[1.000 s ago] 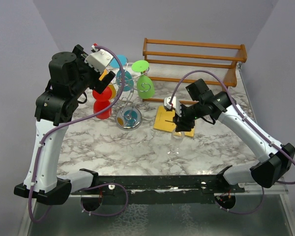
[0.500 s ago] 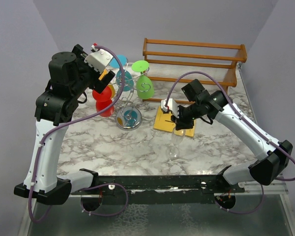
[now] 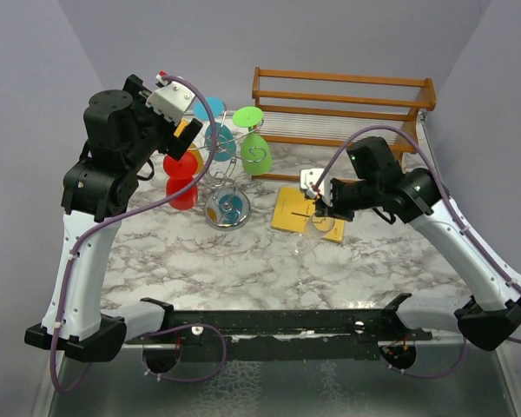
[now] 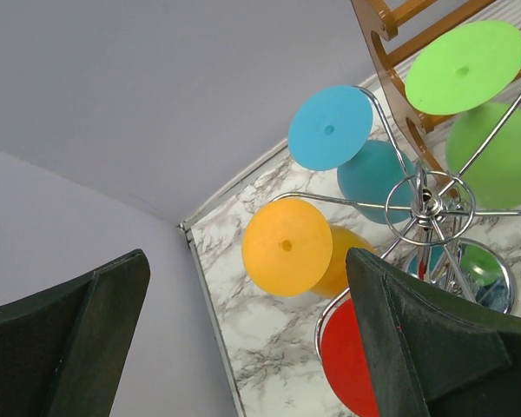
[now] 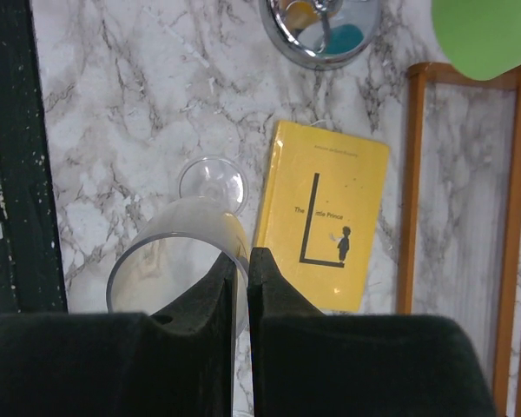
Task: Place the wine glass upside down on the wine glass rack
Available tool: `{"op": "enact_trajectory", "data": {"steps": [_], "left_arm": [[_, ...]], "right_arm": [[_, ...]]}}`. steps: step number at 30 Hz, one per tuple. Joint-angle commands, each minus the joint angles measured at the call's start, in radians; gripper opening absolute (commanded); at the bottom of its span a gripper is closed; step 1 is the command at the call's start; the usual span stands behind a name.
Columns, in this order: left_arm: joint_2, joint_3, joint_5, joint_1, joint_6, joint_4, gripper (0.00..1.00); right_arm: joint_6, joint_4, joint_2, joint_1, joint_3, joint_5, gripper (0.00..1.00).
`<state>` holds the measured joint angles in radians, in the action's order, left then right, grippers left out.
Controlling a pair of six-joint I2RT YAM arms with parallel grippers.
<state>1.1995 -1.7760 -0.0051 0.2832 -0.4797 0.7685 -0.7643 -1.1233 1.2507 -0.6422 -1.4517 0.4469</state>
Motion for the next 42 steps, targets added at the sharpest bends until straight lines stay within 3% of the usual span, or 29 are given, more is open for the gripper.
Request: {"op": "enact_trajectory", "data": {"steps": [1, 9, 14, 19, 29, 42], "left_arm": [[0.001, -0.025, 0.024, -0.001, 0.061, -0.039, 0.99], [0.047, -0.117, 0.079, -0.004, 0.143, -0.053, 0.99], [0.07, -0.129, 0.142, -0.007, 0.207, -0.071, 0.99], [0.074, -0.114, 0.229, -0.007, 0.259, -0.092, 0.99], [0.083, -0.091, 0.396, -0.007, 0.47, -0.225, 0.98], [0.175, -0.081, 0.626, -0.004, 0.901, -0.51, 0.83]], "right_arm": [[0.019, 0.099, -0.075, 0.038, -0.018, 0.034, 0.01], [0.184, 0.292, -0.226, 0.307, 0.052, 0.029, 0.01], [0.354, 0.472, -0.28, 0.456, 0.08, -0.176, 0.01], [0.417, 0.523, -0.256, 0.467, 0.035, -0.271, 0.01], [0.482, 0.591, -0.163, 0.467, -0.133, -0.071, 0.01], [0.705, 0.684, -0.065, 0.467, -0.369, 0.097, 0.01]]}}
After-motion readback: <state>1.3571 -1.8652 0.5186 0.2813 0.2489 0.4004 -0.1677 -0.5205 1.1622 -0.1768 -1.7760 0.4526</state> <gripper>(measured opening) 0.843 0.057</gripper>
